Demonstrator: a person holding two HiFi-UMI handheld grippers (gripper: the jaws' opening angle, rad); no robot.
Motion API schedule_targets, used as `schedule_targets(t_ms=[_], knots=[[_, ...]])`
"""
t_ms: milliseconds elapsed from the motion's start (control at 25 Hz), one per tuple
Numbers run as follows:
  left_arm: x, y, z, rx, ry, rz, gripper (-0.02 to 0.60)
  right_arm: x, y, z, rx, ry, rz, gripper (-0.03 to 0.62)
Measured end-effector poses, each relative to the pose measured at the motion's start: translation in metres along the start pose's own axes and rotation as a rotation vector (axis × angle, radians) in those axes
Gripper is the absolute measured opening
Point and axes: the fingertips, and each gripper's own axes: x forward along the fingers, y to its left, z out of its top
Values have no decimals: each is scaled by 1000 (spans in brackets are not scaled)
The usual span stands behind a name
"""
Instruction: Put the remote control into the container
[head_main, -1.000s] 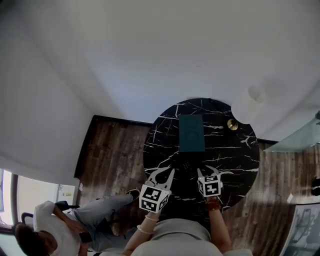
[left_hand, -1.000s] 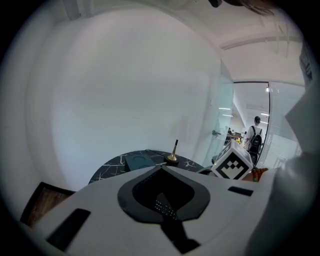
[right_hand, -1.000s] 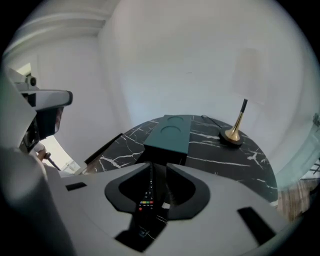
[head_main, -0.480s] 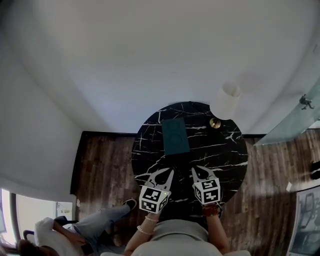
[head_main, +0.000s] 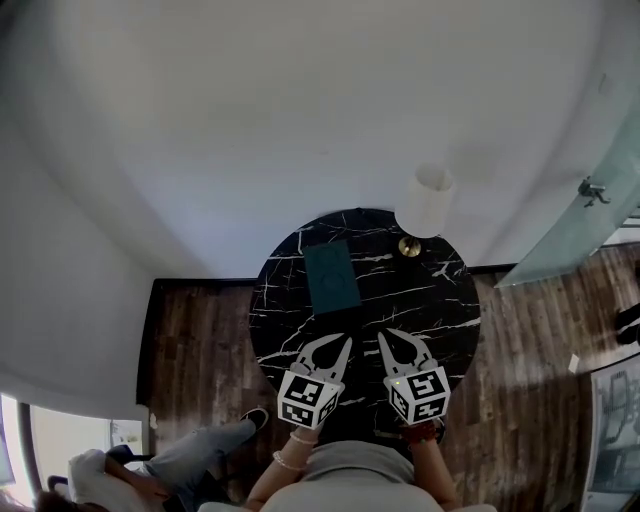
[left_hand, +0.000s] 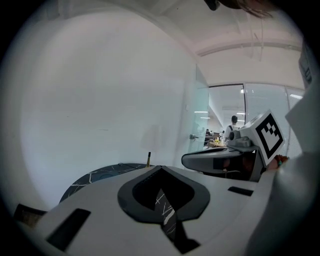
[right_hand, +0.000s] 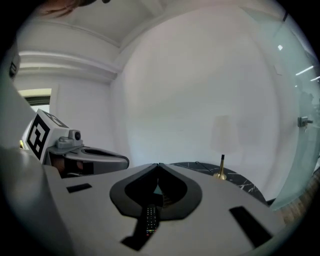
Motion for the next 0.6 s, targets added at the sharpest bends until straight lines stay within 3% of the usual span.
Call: schedule_targets(t_ms=[320, 600], knots=[[2, -23, 22, 35, -45, -42, 6, -25, -1, 27, -16, -103, -10, 12], [0, -35, 28, 47, -58, -56, 6, -39, -2, 32, -20, -114, -16, 12]])
